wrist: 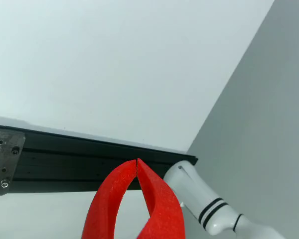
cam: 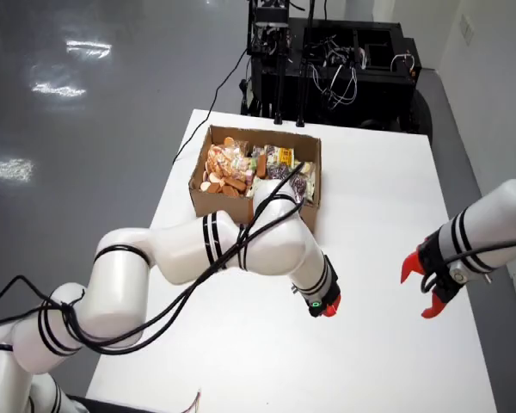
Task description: Grasp a snack and put it in the bin.
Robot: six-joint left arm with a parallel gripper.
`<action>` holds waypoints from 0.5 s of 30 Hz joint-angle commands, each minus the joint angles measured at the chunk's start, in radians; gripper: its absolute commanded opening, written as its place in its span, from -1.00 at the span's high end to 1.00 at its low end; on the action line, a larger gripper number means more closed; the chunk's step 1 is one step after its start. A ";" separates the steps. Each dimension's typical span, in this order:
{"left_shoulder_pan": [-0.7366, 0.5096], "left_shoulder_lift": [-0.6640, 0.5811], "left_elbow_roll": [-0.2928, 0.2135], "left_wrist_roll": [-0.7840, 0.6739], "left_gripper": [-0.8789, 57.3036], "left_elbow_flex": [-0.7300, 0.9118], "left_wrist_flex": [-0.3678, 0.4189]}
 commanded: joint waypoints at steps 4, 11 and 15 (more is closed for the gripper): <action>-0.005 0.000 -0.006 0.003 0.98 -0.021 0.001; 0.011 -0.001 -0.008 -0.042 0.98 -0.024 0.000; 0.019 -0.001 -0.008 -0.058 0.98 -0.025 0.000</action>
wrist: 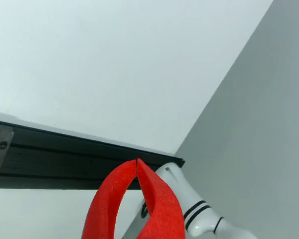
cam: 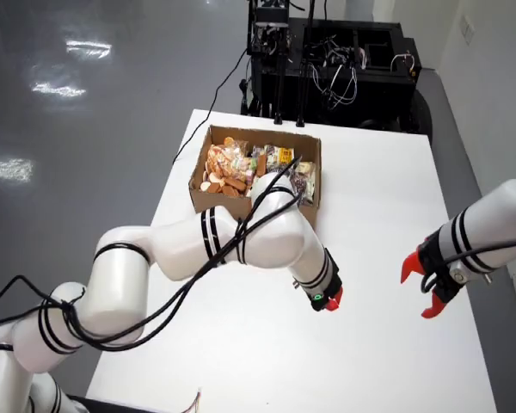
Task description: Grasp a snack and put it in the bin.
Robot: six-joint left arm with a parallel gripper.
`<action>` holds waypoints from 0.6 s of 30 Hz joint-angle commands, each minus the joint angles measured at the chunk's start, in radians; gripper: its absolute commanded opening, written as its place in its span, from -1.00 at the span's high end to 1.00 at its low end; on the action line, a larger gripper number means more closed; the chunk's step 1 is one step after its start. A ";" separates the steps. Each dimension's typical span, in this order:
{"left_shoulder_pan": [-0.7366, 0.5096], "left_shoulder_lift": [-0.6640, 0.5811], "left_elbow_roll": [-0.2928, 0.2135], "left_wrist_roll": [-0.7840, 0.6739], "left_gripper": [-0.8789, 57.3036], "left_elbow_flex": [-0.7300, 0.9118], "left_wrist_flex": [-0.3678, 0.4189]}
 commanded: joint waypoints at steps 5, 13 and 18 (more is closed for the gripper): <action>0.019 0.002 0.003 -0.026 0.98 -0.006 -0.002; 0.032 0.006 0.003 -0.070 0.98 -0.013 -0.002; 0.032 0.014 0.004 -0.072 0.98 -0.026 -0.003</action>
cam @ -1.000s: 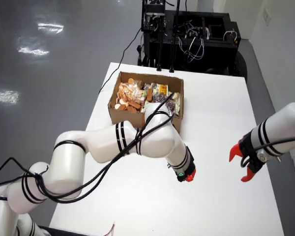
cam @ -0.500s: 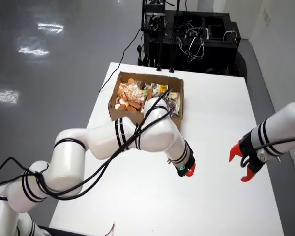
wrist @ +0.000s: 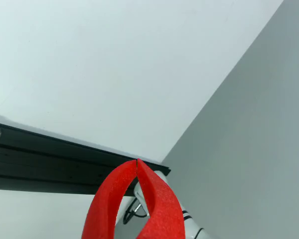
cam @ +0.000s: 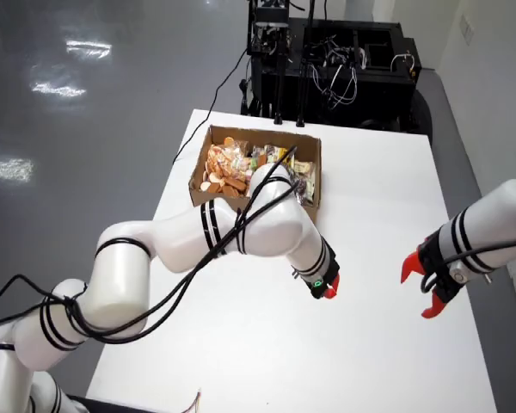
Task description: Grasp a snack and put it in the bin.
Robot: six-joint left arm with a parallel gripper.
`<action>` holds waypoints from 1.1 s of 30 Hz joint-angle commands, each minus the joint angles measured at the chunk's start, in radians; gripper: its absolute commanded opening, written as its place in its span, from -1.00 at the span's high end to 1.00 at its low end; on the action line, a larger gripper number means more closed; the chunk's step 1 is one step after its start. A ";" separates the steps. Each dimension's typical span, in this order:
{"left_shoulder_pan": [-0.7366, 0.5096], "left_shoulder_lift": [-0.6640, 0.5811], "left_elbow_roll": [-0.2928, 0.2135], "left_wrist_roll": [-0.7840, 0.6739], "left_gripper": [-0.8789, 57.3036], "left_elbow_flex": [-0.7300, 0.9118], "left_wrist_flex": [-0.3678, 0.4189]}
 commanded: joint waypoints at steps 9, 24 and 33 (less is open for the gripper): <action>0.013 0.077 0.003 0.046 0.97 -0.137 -0.003; 0.089 0.206 0.004 0.118 0.97 -0.374 -0.003; 0.108 0.215 0.004 0.133 0.97 -0.391 -0.003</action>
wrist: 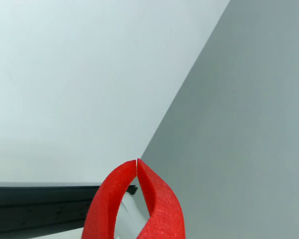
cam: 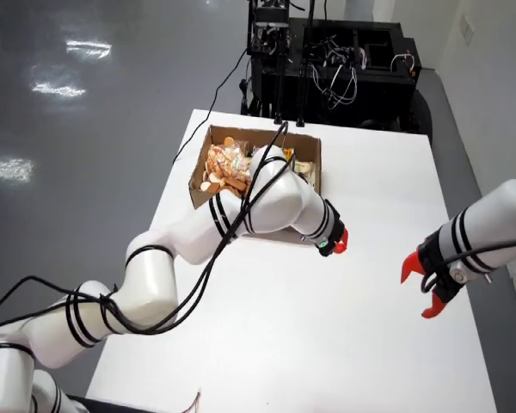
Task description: Grasp a snack and put it in the bin.
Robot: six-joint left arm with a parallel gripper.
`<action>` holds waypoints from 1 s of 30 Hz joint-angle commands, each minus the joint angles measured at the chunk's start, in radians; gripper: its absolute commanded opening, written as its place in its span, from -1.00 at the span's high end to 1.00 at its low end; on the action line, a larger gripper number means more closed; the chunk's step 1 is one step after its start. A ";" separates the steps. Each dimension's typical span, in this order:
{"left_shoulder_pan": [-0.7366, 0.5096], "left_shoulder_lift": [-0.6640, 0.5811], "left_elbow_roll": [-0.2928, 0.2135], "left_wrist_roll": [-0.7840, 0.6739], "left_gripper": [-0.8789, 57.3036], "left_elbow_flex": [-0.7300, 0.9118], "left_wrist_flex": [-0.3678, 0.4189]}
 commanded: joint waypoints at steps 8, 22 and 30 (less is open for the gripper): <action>-0.019 0.002 0.000 0.003 0.97 -0.002 0.000; -0.076 0.004 -0.001 -0.002 0.97 -0.004 0.000; -0.080 0.005 -0.001 -0.004 0.97 -0.005 0.000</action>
